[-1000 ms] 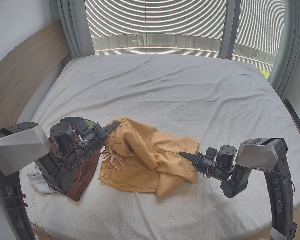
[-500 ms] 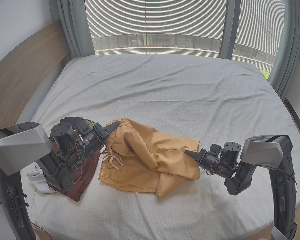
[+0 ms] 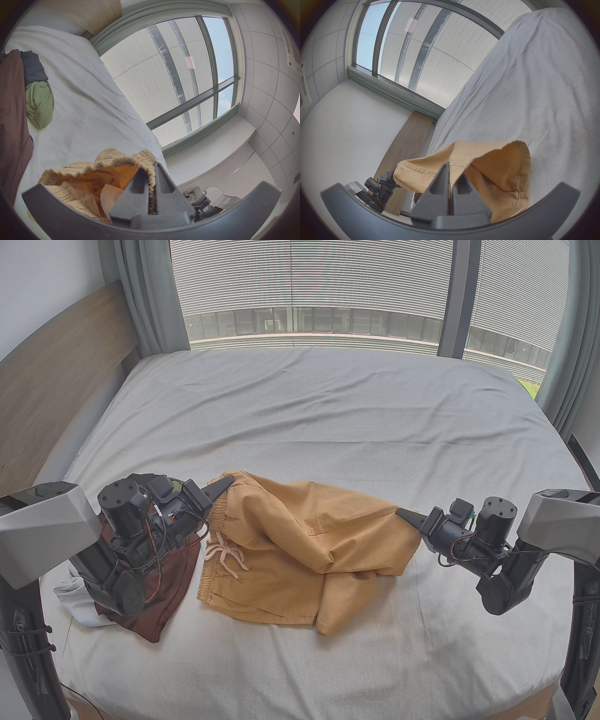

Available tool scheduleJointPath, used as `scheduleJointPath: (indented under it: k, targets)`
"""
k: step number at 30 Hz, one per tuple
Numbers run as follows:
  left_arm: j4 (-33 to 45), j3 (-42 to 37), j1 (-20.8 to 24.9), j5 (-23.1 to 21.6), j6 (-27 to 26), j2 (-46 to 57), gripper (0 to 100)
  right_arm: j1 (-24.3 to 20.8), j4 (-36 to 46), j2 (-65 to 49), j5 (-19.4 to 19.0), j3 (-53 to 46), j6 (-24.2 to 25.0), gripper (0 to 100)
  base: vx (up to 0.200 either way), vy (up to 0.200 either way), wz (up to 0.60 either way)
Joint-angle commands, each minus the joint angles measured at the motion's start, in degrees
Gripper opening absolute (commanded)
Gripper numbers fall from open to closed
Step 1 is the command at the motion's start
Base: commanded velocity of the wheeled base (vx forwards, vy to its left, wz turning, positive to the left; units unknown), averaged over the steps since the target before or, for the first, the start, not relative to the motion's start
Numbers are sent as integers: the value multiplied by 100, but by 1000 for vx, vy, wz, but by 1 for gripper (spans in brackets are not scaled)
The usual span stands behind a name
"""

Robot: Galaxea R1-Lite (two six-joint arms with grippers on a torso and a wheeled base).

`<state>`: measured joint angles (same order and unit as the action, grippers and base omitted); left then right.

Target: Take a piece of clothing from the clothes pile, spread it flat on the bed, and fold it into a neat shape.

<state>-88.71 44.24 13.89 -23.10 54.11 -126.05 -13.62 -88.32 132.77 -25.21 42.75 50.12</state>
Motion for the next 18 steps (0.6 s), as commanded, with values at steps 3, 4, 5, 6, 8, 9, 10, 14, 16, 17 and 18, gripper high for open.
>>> scheduleJointPath:
  k: [3,4,5,6,8,9,10,14,16,17,18]
  targets:
    - [-6,67,-44,-1,3,28,0,-9,-1,-383,-19,-206,-19,0,0,0,0]
    - [-6,67,-44,-1,3,28,0,-9,-1,-383,-19,-206,-19,0,0,0,0]
    - [-6,94,-132,-1,-15,19,0,-1,-1,-410,-19,-250,-151,0,0,0,0]
    - [-6,102,-140,-1,-50,19,0,8,-1,-462,-19,-303,-265,0,0,0,0]
    - [-6,102,-149,-1,-138,19,0,17,-1,-524,-19,-364,-406,0,0,0,0]
    - [-6,120,-176,-1,-199,19,0,17,-1,-559,-19,-390,-476,0,0,0,0]
    - [-6,129,-184,-1,-226,19,0,17,-1,-577,-19,-390,-512,0,0,0,0]
    - [-6,164,-237,-1,-349,37,0,87,-1,-875,-19,-478,-617,0,0,0,0]
    - [-6,164,-246,-1,-349,46,0,122,8,-1034,-37,-514,-617,0,0,0,0]
    - [-6,164,-246,-1,-349,54,0,175,8,-1130,-45,-522,-617,0,0,0,0]
    - [-6,164,-246,-1,-349,72,0,210,8,-1192,-45,-540,-617,0,0,0,0]
